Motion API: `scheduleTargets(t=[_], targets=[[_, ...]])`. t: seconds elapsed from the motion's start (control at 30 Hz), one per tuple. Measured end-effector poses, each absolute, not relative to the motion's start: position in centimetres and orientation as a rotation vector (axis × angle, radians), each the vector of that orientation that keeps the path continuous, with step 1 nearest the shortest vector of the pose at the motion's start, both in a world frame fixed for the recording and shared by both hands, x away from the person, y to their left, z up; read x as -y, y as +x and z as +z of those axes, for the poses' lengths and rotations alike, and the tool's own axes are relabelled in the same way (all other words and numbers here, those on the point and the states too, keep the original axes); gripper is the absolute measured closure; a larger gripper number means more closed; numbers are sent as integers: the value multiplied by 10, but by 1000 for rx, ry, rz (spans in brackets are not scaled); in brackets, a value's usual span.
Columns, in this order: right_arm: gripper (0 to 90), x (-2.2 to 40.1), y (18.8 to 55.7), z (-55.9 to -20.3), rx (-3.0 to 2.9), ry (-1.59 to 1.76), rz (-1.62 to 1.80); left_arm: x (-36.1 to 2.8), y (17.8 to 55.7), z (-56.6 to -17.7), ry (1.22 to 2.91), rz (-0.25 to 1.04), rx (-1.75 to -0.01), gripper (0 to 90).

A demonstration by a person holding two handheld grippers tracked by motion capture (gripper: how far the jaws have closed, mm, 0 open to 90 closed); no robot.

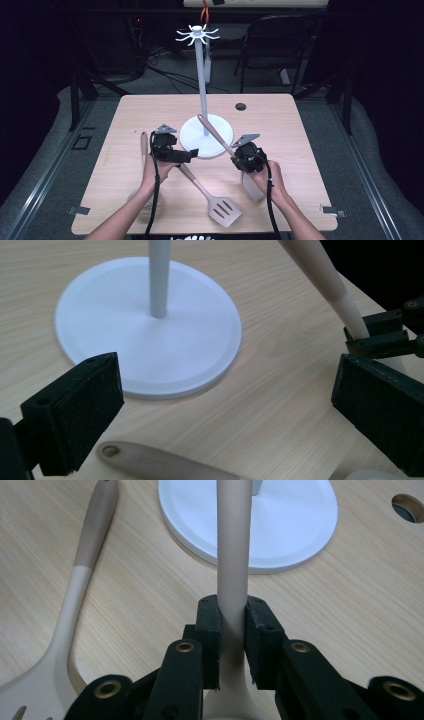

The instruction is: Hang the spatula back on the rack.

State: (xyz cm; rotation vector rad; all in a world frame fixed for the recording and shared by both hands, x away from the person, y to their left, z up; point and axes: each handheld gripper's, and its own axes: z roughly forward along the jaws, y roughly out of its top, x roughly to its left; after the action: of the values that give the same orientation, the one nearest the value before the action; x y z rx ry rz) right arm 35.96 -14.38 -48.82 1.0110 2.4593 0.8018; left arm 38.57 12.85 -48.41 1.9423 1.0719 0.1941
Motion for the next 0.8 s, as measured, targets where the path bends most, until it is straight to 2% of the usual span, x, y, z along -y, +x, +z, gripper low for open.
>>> scheduleTargets(t=[0.23,0.33,0.63,0.73,0.8], targets=[[782,141,358,-488,-2464,997,814,-108,393,-490,1933,101,-1059,18],[781,140,358,-489,-2466,999,824,-100,394,-491,1915,64,-1035,152],[781,133,354,-491,-2459,972,830,-75,397,-491,1875,-15,-965,318],[781,133,353,-490,-2450,965,824,-69,396,-490,1853,-21,-954,392],[780,132,353,-490,-2440,968,835,-65,395,-491,1823,-24,-936,482]])
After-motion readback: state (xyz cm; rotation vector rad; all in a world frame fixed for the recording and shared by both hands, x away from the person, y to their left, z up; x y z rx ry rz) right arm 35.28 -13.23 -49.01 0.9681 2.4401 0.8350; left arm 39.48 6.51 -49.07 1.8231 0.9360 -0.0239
